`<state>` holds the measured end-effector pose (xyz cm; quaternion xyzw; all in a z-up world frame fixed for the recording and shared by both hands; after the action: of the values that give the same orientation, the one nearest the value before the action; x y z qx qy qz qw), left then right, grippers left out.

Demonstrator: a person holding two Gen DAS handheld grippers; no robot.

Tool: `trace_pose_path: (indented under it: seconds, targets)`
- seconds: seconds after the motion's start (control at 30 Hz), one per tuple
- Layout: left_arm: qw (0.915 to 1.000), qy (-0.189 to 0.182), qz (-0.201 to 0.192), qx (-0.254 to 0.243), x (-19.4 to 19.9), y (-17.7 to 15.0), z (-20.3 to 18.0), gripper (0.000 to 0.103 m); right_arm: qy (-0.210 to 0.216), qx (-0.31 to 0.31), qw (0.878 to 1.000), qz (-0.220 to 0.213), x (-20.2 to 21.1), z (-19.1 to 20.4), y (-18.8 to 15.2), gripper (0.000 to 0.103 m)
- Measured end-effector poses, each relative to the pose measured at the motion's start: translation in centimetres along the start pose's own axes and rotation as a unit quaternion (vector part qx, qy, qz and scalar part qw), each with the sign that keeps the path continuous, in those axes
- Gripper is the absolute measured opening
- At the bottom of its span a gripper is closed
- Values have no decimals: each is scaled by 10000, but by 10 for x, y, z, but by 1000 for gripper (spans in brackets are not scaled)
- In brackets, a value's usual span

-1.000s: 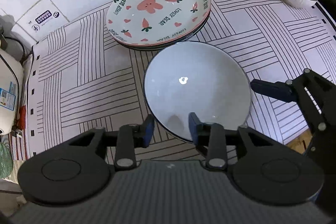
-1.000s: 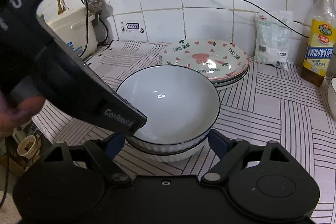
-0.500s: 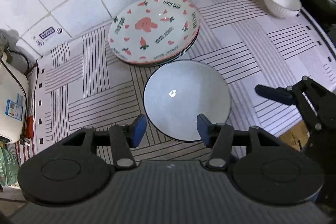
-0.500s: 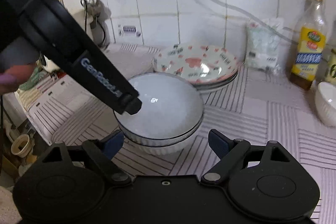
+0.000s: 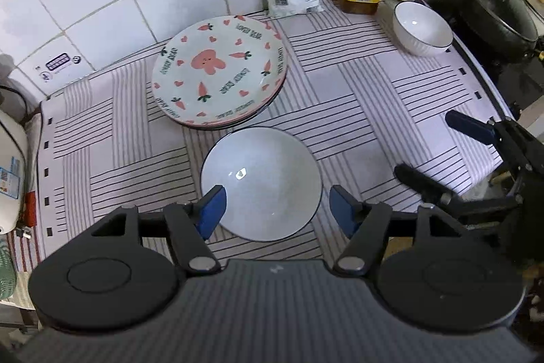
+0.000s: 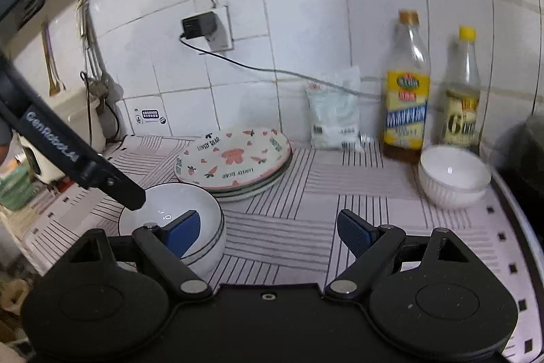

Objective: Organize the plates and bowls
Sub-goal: 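Move both grippers to the third white bowl and close on its rim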

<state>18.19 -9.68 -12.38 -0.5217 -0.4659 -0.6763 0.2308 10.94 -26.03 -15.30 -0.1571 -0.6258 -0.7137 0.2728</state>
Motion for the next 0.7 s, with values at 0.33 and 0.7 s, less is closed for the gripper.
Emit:
trace_pose_path:
  seconds: [0.33,0.7]
  targets:
    - [9988,-350,-96,-332,-13,42,-28,66,-224,-962,9942,-435,0,-57,19,90]
    - [9922,-1084,-607,-64,-66,114,-68,66,-1268,-2072,9641,-1076,-38,-132,5,81]
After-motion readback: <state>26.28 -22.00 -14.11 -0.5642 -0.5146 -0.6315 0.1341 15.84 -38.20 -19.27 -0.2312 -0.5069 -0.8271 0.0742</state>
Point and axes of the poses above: each gripper's, at about its wrist camera, not at the fingertips, and x roughly against the way its jaws point, z to its left, y to its top, the point moved 4 cm from there along -x, roughly the way its jaws point, and after that the axes turned 3 degrees about z, right-handed, at the moved point
